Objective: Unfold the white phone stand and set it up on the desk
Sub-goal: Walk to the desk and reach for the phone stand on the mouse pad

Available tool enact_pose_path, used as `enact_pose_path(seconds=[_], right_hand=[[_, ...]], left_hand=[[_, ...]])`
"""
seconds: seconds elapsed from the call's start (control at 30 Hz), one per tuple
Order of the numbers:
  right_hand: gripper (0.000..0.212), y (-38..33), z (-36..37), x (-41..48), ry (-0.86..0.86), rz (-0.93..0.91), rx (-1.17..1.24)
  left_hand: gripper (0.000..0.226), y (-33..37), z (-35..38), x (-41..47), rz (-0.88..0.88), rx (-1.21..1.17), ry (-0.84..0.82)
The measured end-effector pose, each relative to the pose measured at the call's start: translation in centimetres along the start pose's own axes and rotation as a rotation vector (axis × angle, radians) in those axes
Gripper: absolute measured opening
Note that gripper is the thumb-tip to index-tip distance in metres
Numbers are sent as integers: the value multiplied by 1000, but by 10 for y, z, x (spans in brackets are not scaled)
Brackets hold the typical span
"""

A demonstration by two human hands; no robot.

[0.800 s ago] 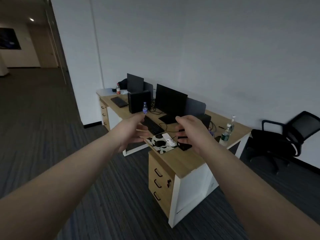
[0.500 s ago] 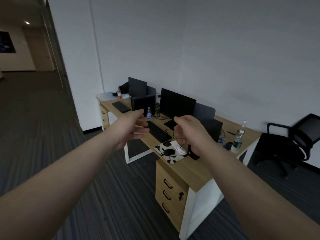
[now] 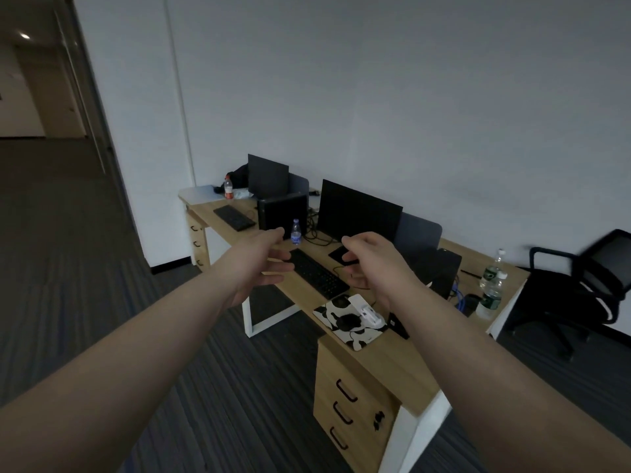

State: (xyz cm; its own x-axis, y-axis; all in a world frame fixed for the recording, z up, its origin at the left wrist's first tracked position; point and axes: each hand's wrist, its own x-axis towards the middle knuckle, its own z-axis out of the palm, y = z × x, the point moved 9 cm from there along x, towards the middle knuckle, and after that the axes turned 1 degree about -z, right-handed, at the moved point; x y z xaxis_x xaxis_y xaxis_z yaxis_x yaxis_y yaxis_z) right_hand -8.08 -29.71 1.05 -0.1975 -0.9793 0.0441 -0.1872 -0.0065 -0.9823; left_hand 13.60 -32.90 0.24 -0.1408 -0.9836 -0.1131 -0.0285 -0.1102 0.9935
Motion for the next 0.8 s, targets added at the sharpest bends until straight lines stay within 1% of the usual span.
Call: enact_pose_path(seconds=[0.13, 0.33, 0.4, 0.5, 0.63, 0.8], right_hand=[[29, 9, 23, 54, -11, 9, 37], [22, 10, 55, 155, -55, -9, 86], [21, 9, 68, 193, -69, -4, 99], [21, 10, 88, 243, -94, 7, 111], [21, 12, 109, 292, -105, 33, 103], [21, 11, 123, 345, -64, 22, 69]], left_hand=[[42, -5, -17, 49, -17, 7, 11], [41, 15, -45, 141, 19, 28, 62], [39, 23, -54, 173, 26, 36, 82], [31, 27, -66, 214, 32, 46, 105], [27, 22, -81, 261, 4, 35, 124], [37, 28, -99, 323, 8, 39, 100]])
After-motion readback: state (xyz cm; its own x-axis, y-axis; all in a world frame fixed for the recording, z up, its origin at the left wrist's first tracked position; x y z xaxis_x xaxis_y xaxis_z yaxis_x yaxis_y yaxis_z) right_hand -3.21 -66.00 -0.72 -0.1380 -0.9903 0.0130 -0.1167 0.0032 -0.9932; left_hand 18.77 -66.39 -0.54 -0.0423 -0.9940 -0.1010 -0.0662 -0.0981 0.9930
